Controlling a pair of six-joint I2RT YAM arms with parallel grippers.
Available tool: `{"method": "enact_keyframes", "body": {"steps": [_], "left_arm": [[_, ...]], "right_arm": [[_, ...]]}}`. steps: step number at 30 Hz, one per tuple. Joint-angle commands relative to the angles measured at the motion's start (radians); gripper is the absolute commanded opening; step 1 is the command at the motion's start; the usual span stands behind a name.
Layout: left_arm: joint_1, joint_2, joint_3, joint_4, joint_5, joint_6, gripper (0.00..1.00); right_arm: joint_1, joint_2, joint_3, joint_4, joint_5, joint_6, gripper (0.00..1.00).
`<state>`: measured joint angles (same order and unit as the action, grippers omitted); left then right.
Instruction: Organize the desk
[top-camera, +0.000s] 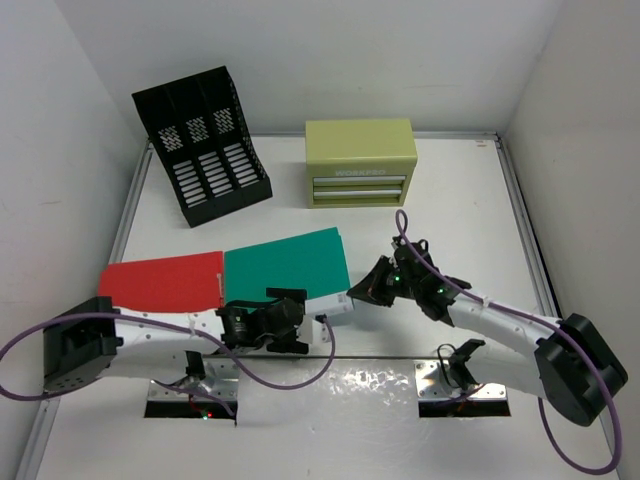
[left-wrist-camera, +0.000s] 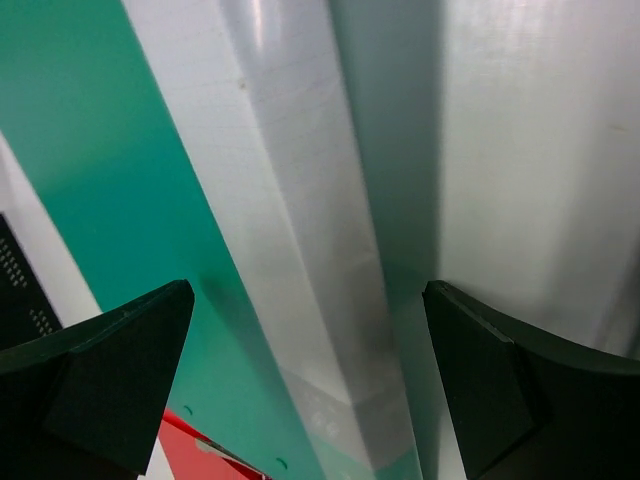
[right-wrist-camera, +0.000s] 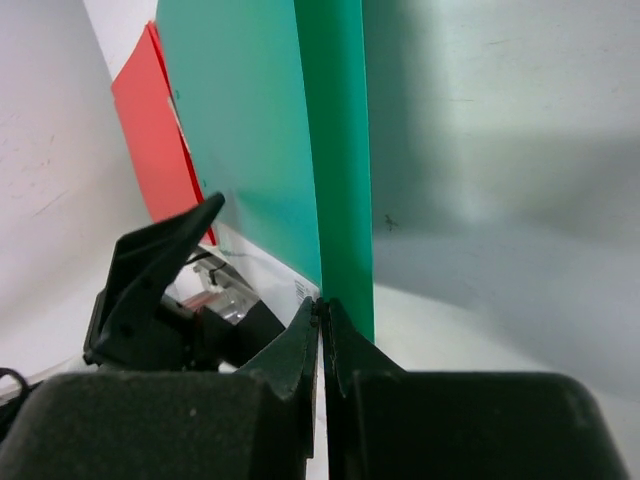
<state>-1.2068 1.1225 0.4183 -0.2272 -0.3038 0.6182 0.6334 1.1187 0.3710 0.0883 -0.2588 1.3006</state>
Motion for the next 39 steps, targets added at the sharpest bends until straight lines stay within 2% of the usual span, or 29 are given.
{"method": "enact_keyframes", "body": {"steps": [1,6,8,9,11,12,14,15,16,20,21,23,24,25,27,29,33,39], "left_arm": [[-0.011,0.051,-0.032,0.257,-0.161,-0.023,1.00],[-0.011,0.138,-0.073,0.399,-0.276,0.003,0.99],[-0.010,0.140,-0.095,0.433,-0.246,0.024,0.88],[-0.011,0.138,-0.102,0.449,-0.227,0.029,0.74],[-0.010,0.137,-0.116,0.465,-0.189,0.038,0.60],[-0.011,0.138,-0.112,0.462,-0.176,0.038,0.46],[-0.010,0.137,-0.101,0.453,-0.147,0.034,0.27],[-0.010,0.135,-0.087,0.439,-0.138,0.032,0.10],[-0.011,0.134,-0.079,0.431,-0.127,0.028,0.02],[-0.010,0.117,-0.039,0.396,-0.093,0.014,0.00],[-0.010,0.097,-0.021,0.376,-0.096,0.014,0.00],[-0.008,0.065,0.009,0.333,-0.097,0.011,0.00],[-0.002,0.024,0.023,0.316,-0.095,0.009,0.00],[0.004,0.001,0.037,0.296,-0.081,0.006,0.00],[0.038,-0.073,0.086,0.238,-0.061,0.000,0.00],[0.090,-0.142,0.144,0.163,-0.022,-0.008,0.00],[0.177,-0.249,0.247,0.071,0.112,-0.032,0.00],[0.184,-0.322,0.391,-0.011,0.052,-0.055,0.00]], "right_arm": [[0.012,-0.026,0.039,0.001,0.033,0.020,0.00],[0.019,-0.031,0.043,-0.013,0.039,0.017,0.00],[0.022,-0.033,0.043,-0.013,0.041,0.016,0.00],[0.023,-0.034,0.043,-0.013,0.043,0.014,0.00],[0.022,-0.034,0.046,-0.022,0.047,0.003,0.00],[0.023,-0.034,0.046,-0.024,0.049,-0.004,0.00],[0.022,-0.043,0.045,-0.030,0.055,-0.012,0.00],[0.022,-0.045,0.046,-0.033,0.056,-0.015,0.00],[0.023,-0.049,0.048,-0.038,0.058,-0.023,0.00],[0.022,-0.080,0.086,-0.143,0.091,-0.128,0.00],[0.019,-0.104,0.126,-0.181,0.111,-0.158,0.06],[0.003,-0.137,0.205,-0.305,0.182,-0.268,0.24],[-0.001,-0.178,0.239,-0.353,0.220,-0.309,0.44],[-0.001,-0.198,0.273,-0.449,0.258,-0.404,0.52],[-0.008,-0.249,0.383,-0.562,0.412,-0.472,0.66],[-0.014,-0.287,0.451,-0.656,0.514,-0.537,0.68],[-0.012,-0.376,0.471,-0.667,0.596,-0.572,0.70],[-0.014,-0.393,0.491,-0.693,0.638,-0.603,0.70]]}}
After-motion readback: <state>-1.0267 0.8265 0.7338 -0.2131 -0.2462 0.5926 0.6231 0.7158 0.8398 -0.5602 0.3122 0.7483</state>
